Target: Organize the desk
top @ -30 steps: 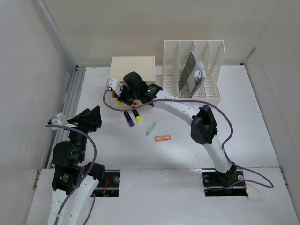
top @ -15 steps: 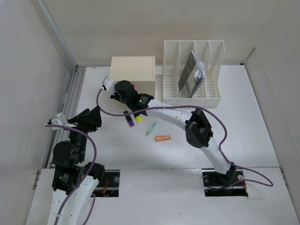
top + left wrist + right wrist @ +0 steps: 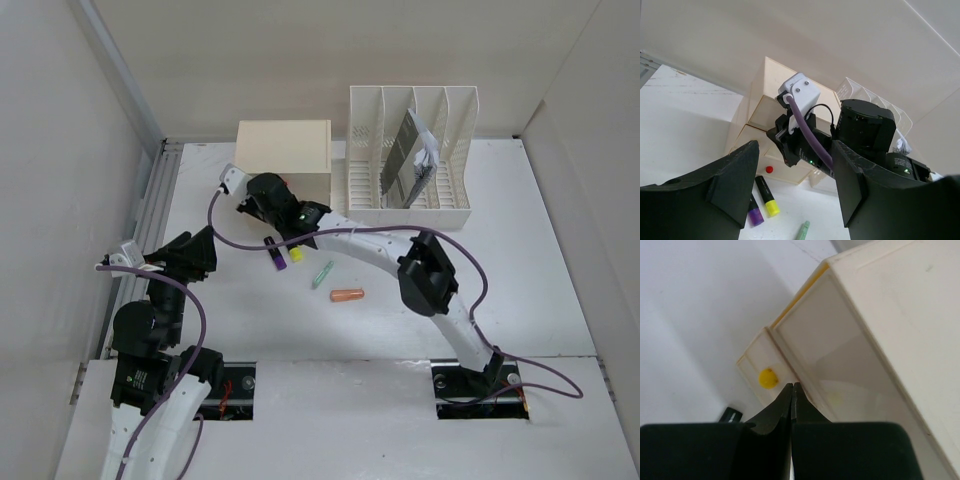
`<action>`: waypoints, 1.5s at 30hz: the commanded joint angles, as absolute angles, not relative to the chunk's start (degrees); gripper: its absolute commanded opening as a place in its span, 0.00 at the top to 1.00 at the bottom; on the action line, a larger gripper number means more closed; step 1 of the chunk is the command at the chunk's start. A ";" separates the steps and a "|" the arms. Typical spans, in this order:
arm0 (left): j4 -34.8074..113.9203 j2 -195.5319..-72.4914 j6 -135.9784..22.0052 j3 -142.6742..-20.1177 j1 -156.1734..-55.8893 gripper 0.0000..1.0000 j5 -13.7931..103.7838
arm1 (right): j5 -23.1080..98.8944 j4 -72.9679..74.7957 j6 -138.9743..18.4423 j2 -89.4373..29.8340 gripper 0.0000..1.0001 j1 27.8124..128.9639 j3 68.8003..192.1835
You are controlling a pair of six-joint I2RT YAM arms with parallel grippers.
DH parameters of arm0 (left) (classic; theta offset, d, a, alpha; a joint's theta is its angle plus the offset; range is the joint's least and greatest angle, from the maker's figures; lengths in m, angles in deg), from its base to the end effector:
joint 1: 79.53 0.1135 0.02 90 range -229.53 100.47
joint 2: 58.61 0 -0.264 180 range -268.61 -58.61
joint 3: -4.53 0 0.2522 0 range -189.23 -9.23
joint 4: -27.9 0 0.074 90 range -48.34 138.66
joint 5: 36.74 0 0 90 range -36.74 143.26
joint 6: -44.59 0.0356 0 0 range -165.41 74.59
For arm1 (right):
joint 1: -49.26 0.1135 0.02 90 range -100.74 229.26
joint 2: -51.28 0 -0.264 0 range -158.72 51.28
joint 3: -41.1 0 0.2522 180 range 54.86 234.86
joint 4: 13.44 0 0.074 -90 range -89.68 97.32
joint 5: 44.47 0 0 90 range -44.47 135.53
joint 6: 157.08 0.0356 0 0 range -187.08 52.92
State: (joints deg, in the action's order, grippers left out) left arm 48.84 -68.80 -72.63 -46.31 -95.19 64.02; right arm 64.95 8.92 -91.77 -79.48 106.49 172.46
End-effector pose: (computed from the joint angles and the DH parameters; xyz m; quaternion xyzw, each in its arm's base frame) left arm 0.0539 -0.0082 0.3612 -0.1340 0.5625 -0.2473 0.7775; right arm 0.3047 0.4514 0.2762 -0.4635 0.6782 0.0209 0.5699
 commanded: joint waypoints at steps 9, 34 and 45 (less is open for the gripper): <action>47.63 -68.63 -72.04 -46.32 -95.09 0.43 64.24 | 48.35 19.39 -93.45 -79.14 1.00 105.60 177.73; 45.88 -66.79 -72.04 -45.79 -95.09 0.43 62.14 | 17.72 35.01 -109.86 -73.10 1.00 105.07 173.78; 37.02 -70.28 -86.00 -37.28 -95.09 0.24 55.02 | 51.00 13.33 -101.45 -44.98 0.00 98.95 139.77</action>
